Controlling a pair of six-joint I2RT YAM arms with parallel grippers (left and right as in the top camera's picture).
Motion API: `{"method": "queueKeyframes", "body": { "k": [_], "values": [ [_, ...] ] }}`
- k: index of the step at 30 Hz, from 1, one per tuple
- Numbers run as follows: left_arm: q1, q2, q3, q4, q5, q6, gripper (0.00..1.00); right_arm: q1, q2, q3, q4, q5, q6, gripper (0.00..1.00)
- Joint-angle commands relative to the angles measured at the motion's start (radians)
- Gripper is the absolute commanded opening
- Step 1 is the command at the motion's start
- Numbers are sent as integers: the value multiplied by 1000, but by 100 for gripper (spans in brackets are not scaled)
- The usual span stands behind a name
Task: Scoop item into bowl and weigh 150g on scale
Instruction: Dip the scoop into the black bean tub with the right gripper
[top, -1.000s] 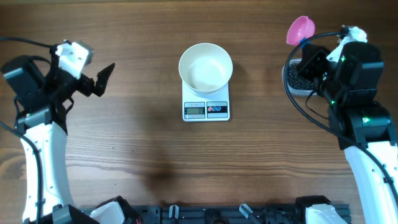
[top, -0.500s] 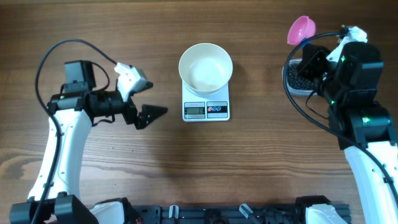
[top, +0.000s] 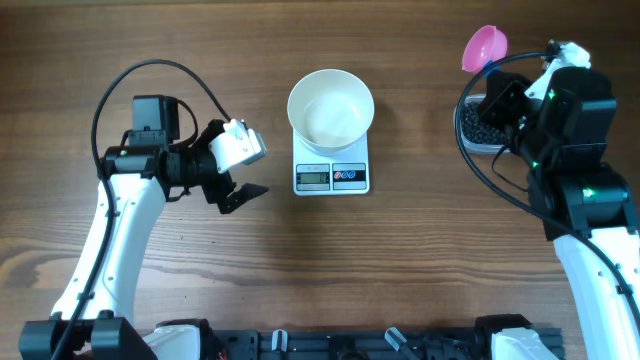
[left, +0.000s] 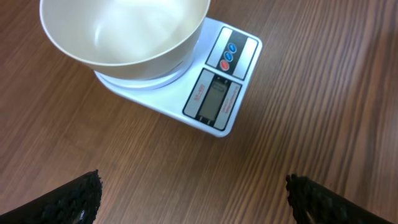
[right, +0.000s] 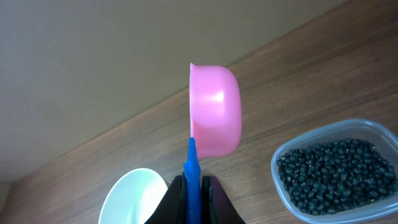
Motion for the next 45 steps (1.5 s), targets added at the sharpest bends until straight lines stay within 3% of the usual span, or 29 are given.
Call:
{"method": "queueKeyframes", "body": {
  "k": [1,11,37,45],
  "values": [
    [3,4,6,2,-16,24,100,-3,0,16,5,18,-1,4],
    [3,4,6,-17,88,21,100,-3,0,16,4,18,-3,4],
    [3,4,6,-16,61,-35,100,-3,0,16,-3,17,-3,4],
    [3,4,6,-16,61,-35,100,-51,11,143,-208,-22,-35,4]
  ]
}}
